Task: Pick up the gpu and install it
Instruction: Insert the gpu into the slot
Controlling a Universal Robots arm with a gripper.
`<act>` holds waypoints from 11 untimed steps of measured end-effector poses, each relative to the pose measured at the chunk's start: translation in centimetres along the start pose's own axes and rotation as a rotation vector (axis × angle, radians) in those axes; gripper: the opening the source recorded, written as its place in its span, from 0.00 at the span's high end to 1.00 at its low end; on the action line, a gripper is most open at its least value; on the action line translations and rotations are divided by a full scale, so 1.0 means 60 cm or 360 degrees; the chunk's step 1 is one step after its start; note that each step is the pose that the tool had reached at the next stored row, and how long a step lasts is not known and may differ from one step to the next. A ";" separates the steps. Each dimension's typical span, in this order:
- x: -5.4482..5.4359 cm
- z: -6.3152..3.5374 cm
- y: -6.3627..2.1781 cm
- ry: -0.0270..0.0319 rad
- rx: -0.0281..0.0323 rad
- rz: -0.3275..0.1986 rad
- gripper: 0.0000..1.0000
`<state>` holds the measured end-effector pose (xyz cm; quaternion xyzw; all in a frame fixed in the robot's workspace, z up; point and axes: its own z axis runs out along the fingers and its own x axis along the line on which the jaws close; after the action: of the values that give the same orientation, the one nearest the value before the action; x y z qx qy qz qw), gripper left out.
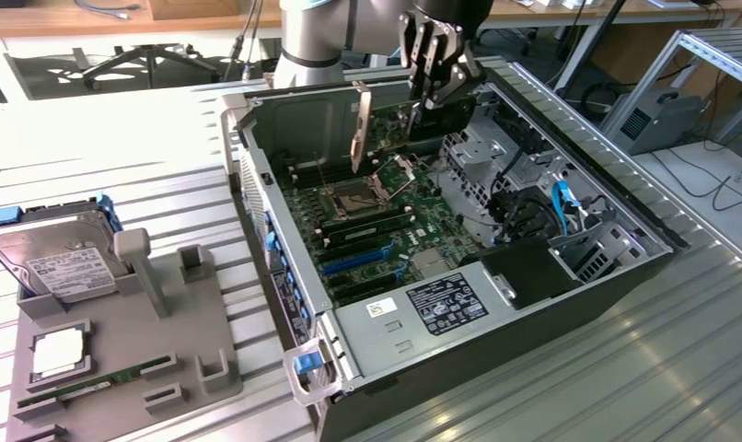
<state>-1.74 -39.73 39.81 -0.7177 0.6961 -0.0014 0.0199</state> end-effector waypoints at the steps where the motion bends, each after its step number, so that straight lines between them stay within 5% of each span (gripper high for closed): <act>1: 0.000 0.000 0.000 0.00000 0.00000 0.0000 0.73; 11: 0.000 0.002 0.000 0.00006 0.00000 0.0003 0.73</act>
<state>-1.74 -39.73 39.67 -0.7170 0.6968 -0.0016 0.0198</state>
